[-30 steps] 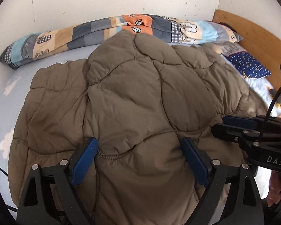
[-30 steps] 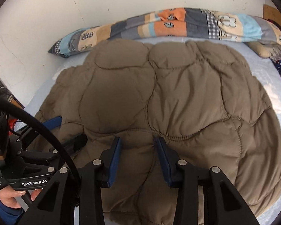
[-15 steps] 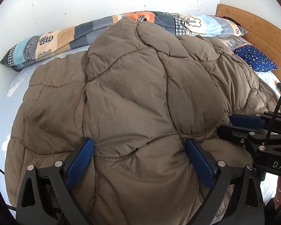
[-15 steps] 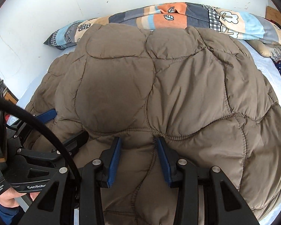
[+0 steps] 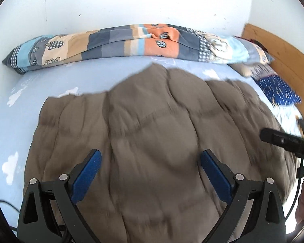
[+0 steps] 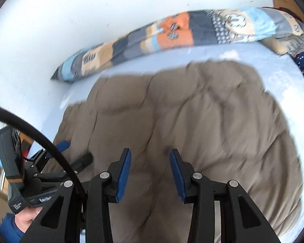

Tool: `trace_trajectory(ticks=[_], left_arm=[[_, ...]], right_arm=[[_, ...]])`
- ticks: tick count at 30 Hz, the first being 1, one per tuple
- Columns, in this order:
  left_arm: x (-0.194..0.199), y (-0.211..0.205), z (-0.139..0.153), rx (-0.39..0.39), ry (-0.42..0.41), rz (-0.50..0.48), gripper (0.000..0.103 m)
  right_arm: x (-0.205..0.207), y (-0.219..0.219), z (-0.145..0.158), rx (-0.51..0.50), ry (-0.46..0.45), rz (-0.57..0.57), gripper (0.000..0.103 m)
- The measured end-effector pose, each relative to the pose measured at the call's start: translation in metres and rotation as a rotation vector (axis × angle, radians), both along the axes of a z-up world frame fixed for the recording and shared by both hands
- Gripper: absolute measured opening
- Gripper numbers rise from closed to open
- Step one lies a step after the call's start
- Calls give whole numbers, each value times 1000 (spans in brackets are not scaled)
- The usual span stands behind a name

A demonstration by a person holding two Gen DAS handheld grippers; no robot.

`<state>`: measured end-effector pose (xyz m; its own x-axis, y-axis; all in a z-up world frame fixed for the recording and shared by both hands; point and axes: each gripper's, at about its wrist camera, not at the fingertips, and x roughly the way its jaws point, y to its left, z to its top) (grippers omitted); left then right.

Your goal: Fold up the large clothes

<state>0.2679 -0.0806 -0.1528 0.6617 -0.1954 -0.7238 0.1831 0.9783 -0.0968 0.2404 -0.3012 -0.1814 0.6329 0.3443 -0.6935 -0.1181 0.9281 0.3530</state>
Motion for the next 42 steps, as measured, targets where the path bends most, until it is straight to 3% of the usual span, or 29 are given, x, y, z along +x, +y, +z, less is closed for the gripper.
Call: trace_trajectory(ticks=[5, 14, 19, 23, 29, 32, 42], left_arm=[[44, 4, -24, -50, 114, 10, 100], [51, 15, -35, -95, 120, 21, 103], [22, 29, -10, -91, 67, 50, 103], [-12, 42, -1, -39, 33, 65, 103], [-52, 57, -31, -14, 147, 80, 103], [-67, 55, -27, 21, 117, 94, 103], [-146, 48, -2, 18, 46, 79, 103]], right_arm=[[40, -32, -14, -42, 49, -114, 43], [67, -32, -44, -83, 116, -96, 43], [43, -34, -22, -83, 52, -91, 44], [5, -48, -3, -109, 20, -121, 52], [-33, -53, -23, -165, 111, -161, 54], [-44, -47, -27, -216, 106, -158, 55], [-106, -8, 2, -307, -15, -145, 55]])
